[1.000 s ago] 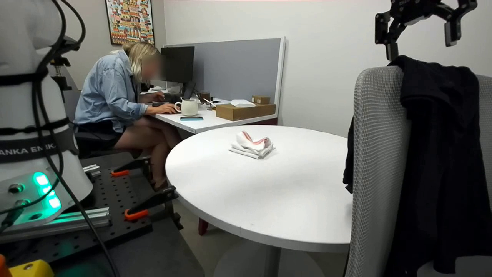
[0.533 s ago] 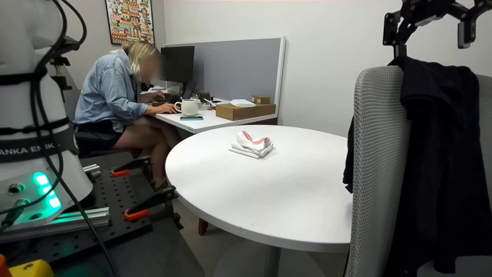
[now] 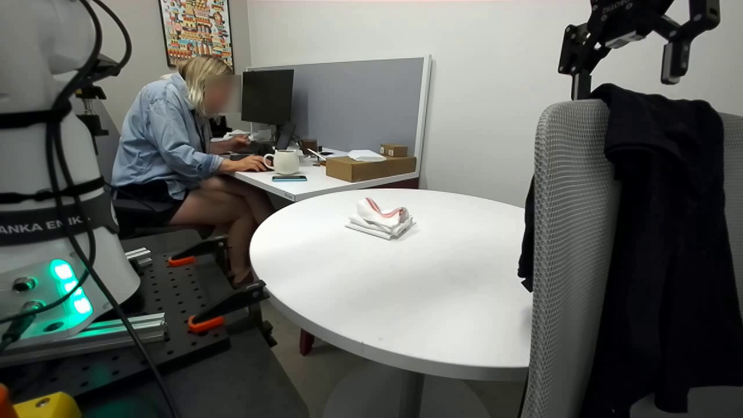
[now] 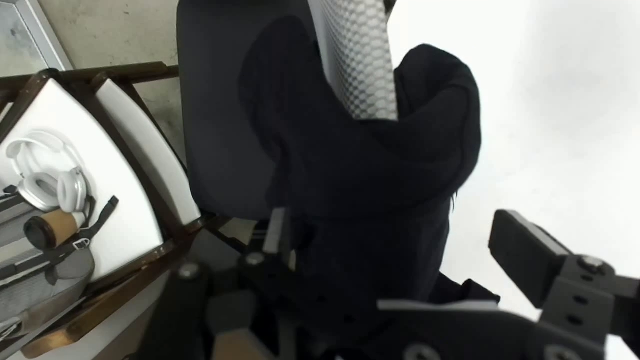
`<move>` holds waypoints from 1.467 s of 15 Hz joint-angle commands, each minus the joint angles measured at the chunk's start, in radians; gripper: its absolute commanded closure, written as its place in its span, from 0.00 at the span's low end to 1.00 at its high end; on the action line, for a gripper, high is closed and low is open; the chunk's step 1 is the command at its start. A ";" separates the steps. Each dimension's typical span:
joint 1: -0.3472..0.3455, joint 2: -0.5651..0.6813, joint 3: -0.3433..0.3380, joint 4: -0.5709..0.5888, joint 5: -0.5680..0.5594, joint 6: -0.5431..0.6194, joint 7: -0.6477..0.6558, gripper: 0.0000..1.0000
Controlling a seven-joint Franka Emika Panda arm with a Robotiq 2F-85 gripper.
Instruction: Put the shirt on the table, unfold the white cloth then unfold the shirt.
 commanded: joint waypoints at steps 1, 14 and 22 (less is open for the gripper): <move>0.005 -0.008 -0.003 0.028 -0.027 -0.084 -0.018 0.00; 0.014 -0.008 0.000 0.019 -0.067 -0.106 -0.011 0.98; -0.003 -0.095 0.019 0.018 0.035 -0.074 -0.046 0.97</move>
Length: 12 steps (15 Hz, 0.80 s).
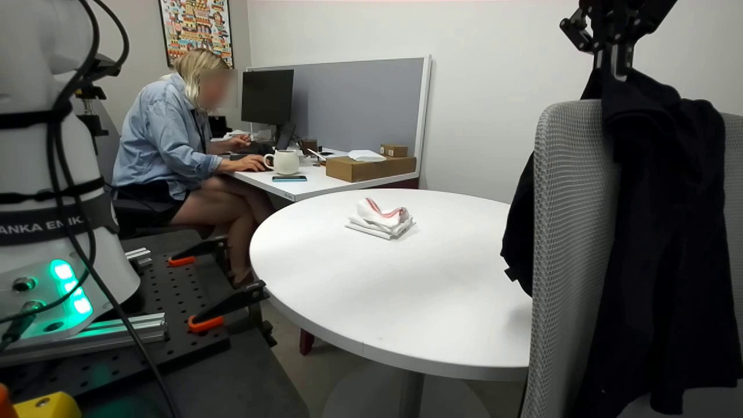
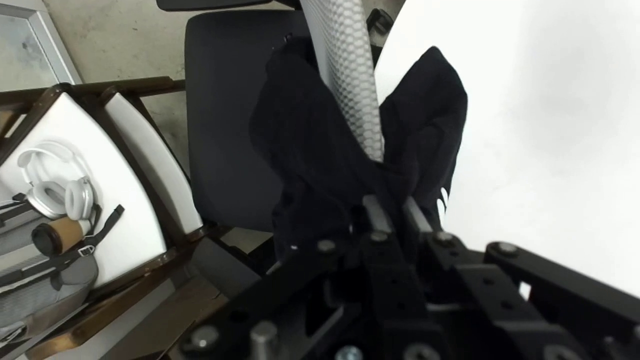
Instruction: Put the shirt on the table, unfold the white cloth then unfold the shirt.
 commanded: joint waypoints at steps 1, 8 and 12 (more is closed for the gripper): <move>-0.015 -0.070 0.012 0.014 0.068 0.001 -0.056 0.97; 0.011 -0.224 0.017 0.092 0.141 -0.042 -0.108 0.97; 0.045 -0.300 0.029 0.151 0.159 -0.076 -0.102 0.97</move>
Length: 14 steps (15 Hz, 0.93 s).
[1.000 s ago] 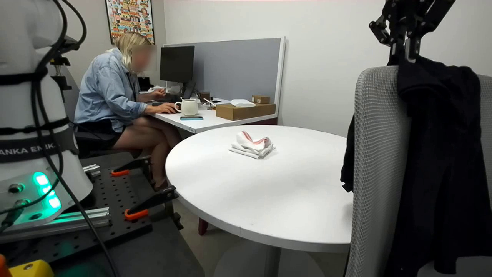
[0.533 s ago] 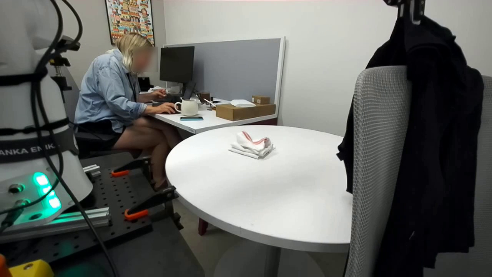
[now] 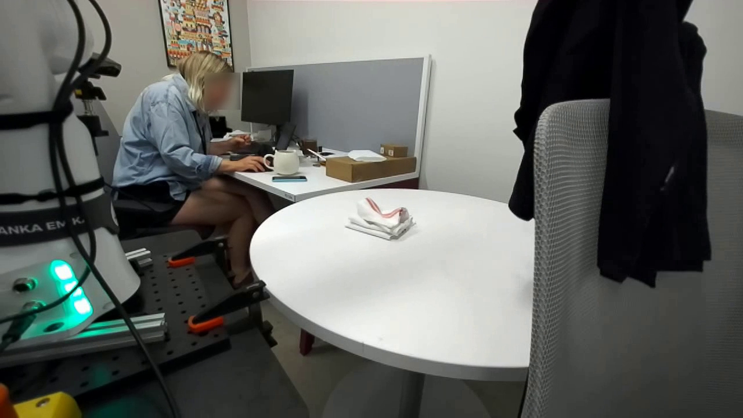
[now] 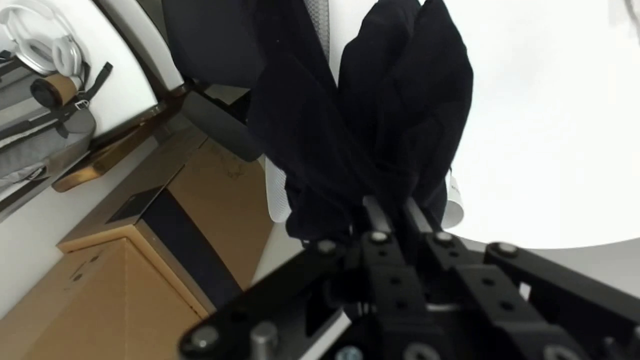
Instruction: Put the shirt on the table, unfold the white cloth then unfold the shirt.
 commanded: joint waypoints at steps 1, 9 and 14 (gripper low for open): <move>0.024 -0.068 0.020 0.053 0.029 -0.049 -0.015 0.97; 0.095 -0.218 0.103 0.020 0.012 -0.056 -0.057 0.97; 0.126 -0.292 0.136 -0.017 0.025 -0.054 -0.098 0.97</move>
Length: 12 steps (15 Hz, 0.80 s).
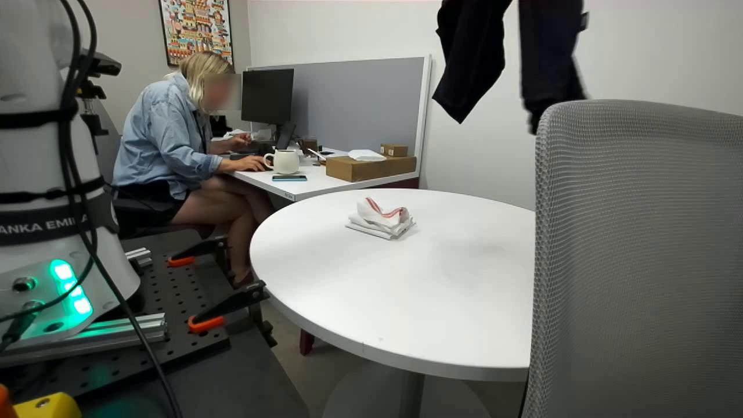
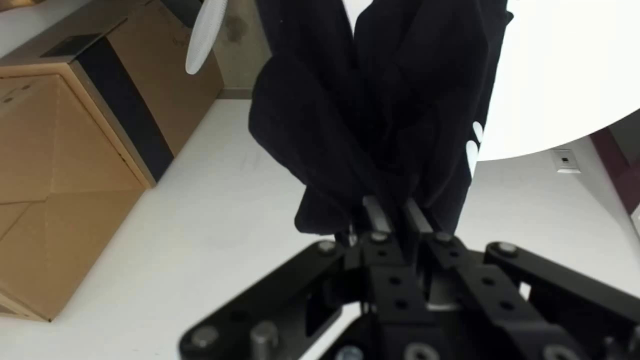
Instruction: Put the shirt on the table, unfold the white cloth then unfold the shirt.
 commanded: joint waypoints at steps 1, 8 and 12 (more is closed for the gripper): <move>0.017 -0.073 0.006 -0.056 0.025 -0.008 -0.064 0.97; 0.083 -0.086 -0.045 -0.251 0.032 0.004 -0.257 0.97; 0.098 -0.054 -0.052 -0.401 0.001 0.009 -0.348 0.97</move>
